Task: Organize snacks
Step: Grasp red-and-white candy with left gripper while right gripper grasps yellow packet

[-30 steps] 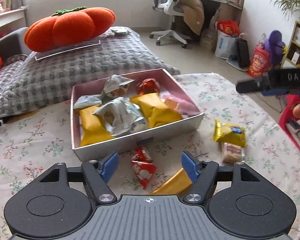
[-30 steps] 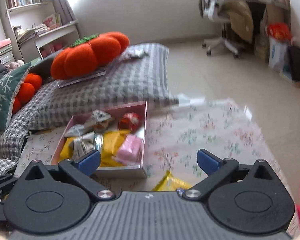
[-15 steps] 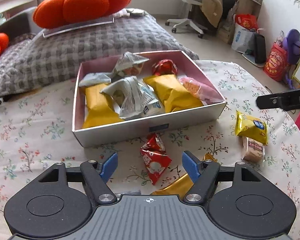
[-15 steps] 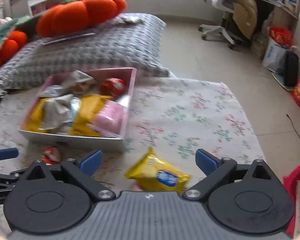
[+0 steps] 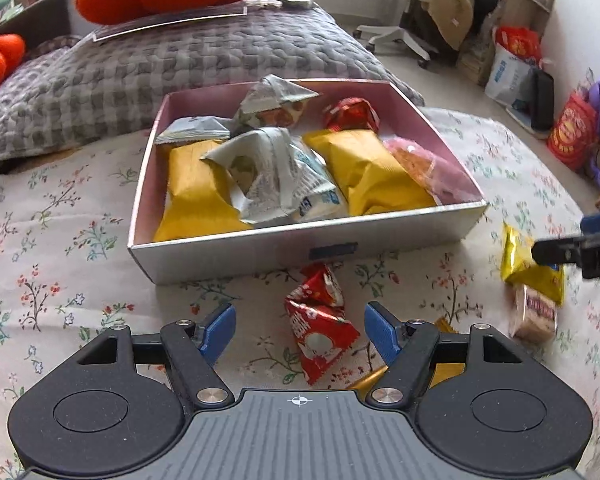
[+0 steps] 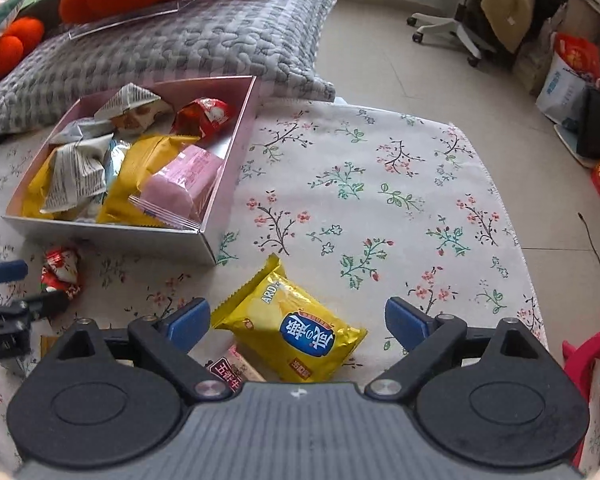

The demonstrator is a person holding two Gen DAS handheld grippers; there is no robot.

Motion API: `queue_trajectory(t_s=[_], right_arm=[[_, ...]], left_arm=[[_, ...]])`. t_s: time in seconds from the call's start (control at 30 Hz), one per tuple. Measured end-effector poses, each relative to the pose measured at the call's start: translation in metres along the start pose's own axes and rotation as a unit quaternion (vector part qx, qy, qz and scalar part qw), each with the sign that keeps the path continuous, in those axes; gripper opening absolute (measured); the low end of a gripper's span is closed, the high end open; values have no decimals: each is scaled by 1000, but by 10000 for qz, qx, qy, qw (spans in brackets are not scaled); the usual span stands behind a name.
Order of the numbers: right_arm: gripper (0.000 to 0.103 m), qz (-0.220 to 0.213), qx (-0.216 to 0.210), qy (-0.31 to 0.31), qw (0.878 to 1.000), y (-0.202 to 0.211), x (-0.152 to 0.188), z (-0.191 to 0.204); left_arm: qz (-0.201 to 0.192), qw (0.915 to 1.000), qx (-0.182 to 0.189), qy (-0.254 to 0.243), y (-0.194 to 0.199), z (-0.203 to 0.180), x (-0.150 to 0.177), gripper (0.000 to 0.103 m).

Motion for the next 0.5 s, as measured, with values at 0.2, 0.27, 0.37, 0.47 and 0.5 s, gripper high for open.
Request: queue_trajectory(t_s=[0.2,0.27,0.37,0.47,0.5], right_arm=[[93,135,101,288,9994,-7,5,-1],[93,200,111,387,9990,-11,8,0],[94,269,97,444,9986,-14,11,1],[94,315,74,458,9984,-20,12,2],[94,352,64,484,9982,-23,13,3]], left_arm=[[49,10000,21,-33,-5,-5,5,72],[72,9999,-14,-150,-8,-9,9,72],[94,9995,-84,-301,-12,-13,14,72],[90,9993,-133,-328,-14,-12,14,71],[87,9993,-157,-330,-14,-11,13,70]])
Point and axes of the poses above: each gripper's, at about its wrist camera, not at the fingertips, and y roughly against the way its jaws point, z to its left, x to its underside, the point moved 6 cm from there along -y, roughly the way its jaws point, and after that the axes turned 8 degrees about -z, right-handed, at the moved point
